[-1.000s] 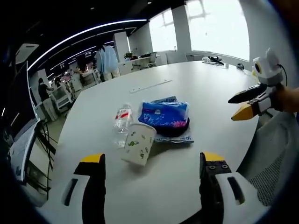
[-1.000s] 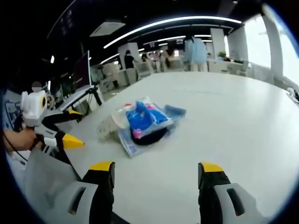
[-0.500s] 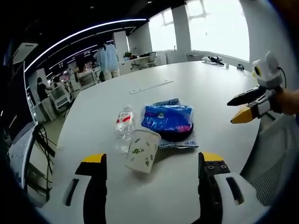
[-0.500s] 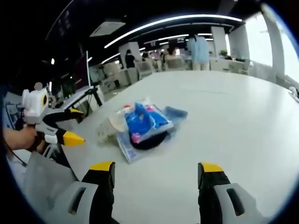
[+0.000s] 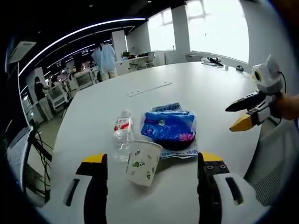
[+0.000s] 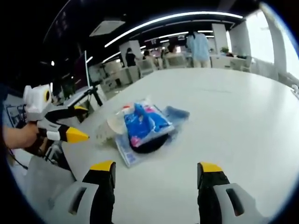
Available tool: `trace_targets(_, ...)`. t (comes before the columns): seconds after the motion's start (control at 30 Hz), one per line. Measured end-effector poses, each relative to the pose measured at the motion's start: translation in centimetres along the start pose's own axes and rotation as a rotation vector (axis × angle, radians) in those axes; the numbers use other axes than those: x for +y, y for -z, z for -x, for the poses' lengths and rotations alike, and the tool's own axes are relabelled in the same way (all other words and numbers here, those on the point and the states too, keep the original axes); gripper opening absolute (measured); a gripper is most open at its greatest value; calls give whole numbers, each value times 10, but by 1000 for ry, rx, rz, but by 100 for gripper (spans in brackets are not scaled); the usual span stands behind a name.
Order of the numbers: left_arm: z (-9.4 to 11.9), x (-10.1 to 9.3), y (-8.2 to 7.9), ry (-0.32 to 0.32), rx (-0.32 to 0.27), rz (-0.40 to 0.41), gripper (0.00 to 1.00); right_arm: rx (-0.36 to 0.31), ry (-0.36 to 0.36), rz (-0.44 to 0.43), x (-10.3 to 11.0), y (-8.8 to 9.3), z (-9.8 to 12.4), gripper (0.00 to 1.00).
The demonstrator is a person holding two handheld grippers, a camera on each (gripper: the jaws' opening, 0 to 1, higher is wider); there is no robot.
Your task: Arrange the tabletop items into an orderly group along one side of the table until the central work area is clear of visible clutter.
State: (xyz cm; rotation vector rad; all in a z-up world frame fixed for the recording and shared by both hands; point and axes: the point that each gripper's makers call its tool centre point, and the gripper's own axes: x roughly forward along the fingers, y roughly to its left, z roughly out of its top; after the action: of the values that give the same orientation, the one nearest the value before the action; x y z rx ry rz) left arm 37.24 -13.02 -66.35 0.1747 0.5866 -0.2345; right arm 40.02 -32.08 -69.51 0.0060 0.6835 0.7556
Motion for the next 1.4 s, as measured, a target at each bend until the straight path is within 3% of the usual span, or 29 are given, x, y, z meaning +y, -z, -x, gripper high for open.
trace_targets(0.3,-17,2,-10,27,15,-11,78,1,-4,-33,-3,-5,-7,70)
trace_targets(0.63,-46,12,-28,58,44,-26,74,1,-30,-131,-1,-7,-23,67)
trace_targets(0.97,-79,15,-40,110,78,19,68,-21,-60,-221,3,-19,-35,64)
trace_targets(1.13,-96,13,-42,134,100,20,65,-19,-68,-234,5,-26,-44,61)
trace_targets(1.4,-117,9,-33,164,154,40,58,5,-82,-275,7,-27,-59,55)
